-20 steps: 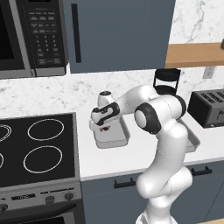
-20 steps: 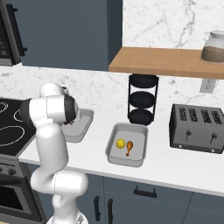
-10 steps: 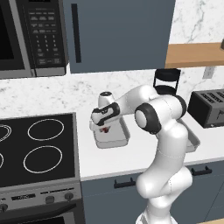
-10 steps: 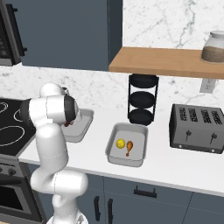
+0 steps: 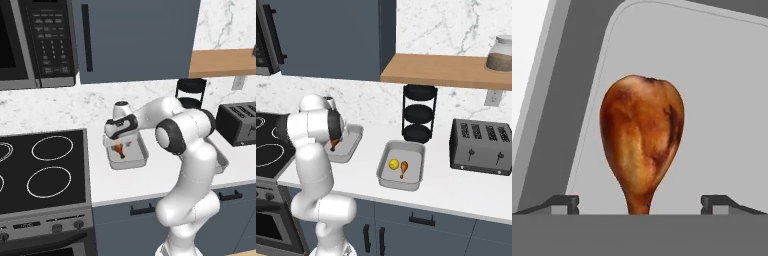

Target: Place one lemon and one chicken drumstick in each tupperware on the nearby counter, to pack two identical lunches.

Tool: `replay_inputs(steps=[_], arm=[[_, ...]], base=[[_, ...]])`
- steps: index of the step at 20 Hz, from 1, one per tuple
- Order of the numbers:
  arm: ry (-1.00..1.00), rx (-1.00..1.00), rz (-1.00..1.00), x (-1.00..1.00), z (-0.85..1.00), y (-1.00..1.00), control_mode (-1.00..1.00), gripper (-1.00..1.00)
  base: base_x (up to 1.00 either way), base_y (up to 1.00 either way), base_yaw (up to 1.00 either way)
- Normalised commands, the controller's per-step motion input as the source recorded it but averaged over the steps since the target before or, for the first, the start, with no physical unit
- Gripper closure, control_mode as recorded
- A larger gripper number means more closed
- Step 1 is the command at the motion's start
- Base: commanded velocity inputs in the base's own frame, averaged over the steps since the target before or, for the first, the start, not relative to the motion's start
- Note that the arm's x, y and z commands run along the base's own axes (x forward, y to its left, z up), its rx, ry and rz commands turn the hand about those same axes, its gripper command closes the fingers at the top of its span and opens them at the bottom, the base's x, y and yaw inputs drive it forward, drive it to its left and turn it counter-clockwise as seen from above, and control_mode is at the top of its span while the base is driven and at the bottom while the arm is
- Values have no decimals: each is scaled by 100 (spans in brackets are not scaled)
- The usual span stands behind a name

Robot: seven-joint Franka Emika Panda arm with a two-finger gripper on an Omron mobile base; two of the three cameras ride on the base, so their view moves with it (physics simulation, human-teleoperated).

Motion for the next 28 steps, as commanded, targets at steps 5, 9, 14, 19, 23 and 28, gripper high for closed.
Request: replay_inputs(steps=[5,9,14,19,23,28], arm=[[8,1,-12,-94,45,-39,-100,-100],[2,0,-11,-100,6,-31,-100,-100],[0,0,-6,-89,29,-19,-100,-100],[10,0,-1,-78,92,-34,-100,-100],[18,0,0,-66,97,-48,-100,-100],[5,-1,0,-85,40,-29,-100,-100]], base=[[0,0,0],[0,0,0],[0,0,0],[0,0,0],[0,0,0],[0,0,0]])
